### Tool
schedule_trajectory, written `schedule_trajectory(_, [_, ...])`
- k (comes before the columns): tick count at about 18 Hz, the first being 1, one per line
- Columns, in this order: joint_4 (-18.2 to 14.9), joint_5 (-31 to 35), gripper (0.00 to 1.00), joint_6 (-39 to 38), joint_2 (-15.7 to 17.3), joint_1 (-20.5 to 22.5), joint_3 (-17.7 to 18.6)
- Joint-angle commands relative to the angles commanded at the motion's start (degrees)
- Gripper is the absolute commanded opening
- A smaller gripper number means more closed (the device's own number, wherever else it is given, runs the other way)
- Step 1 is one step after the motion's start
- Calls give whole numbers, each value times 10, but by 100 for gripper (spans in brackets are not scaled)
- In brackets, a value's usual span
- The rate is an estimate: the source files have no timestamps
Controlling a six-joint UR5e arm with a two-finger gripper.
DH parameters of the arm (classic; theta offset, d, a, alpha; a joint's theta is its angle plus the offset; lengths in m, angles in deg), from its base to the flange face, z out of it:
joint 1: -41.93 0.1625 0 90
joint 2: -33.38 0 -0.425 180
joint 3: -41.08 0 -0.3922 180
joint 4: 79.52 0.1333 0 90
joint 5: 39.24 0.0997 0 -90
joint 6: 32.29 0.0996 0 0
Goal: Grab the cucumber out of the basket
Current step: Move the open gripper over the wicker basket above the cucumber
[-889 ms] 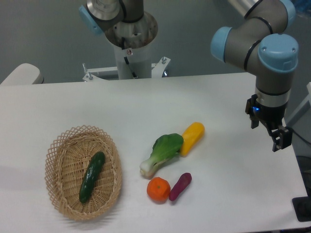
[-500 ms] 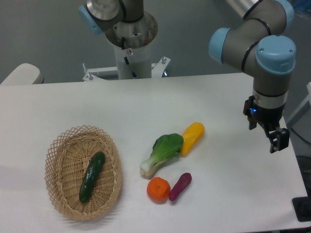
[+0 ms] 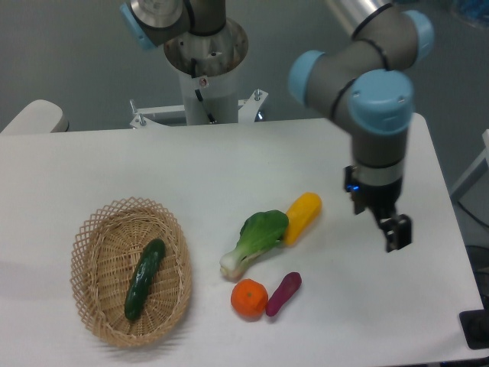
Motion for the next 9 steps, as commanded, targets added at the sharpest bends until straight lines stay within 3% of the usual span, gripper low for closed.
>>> schedule_trajectory(5, [-3, 0, 100, -272, 2, -90, 17])
schedule_trajectory(9, [-1, -1, 100, -420, 20, -142, 59])
